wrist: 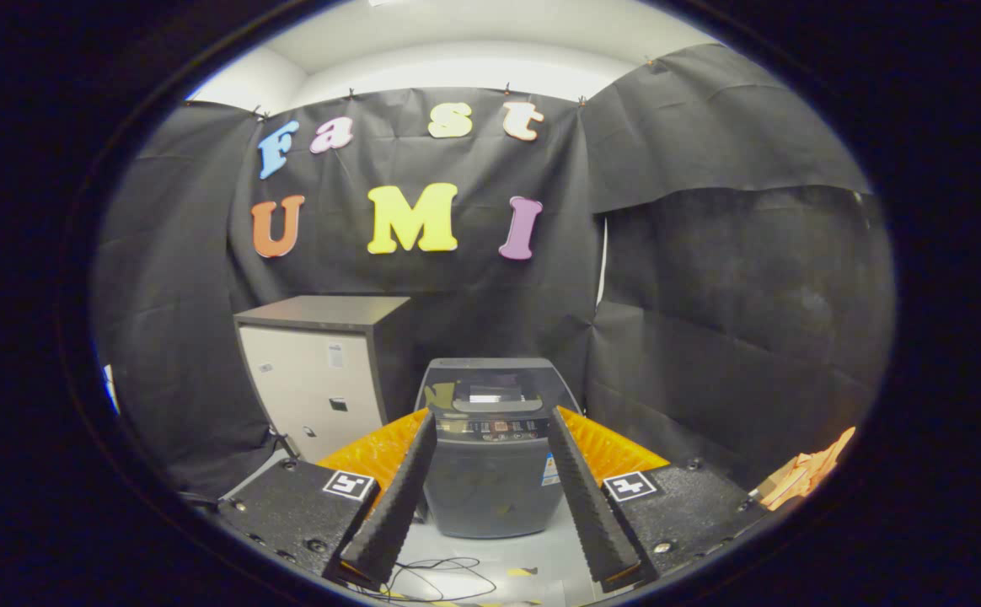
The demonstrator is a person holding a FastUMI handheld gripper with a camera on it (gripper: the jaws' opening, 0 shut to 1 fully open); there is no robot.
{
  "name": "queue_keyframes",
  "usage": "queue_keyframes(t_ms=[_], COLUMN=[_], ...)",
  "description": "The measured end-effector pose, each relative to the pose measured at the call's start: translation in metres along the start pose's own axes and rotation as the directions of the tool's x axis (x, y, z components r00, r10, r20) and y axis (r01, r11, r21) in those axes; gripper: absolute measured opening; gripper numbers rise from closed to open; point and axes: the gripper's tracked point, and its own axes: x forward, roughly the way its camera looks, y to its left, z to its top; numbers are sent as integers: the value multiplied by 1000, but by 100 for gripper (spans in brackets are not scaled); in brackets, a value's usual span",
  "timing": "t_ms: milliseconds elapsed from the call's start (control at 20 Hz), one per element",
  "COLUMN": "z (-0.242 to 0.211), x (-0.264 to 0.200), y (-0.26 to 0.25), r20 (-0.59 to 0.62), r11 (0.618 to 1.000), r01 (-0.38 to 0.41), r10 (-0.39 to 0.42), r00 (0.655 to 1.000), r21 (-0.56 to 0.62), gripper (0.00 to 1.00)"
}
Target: Put the clothes into the washing machine and then close the washing machine lid.
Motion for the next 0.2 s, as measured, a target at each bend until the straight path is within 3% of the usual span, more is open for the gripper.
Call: queue_keyframes(t_ms=[200], z=[2], x=[-28], y=[6], r20=[23], r11=[1000], r01=[2], r10=[-2], r00=[1000], r21=[21], gripper=[85])
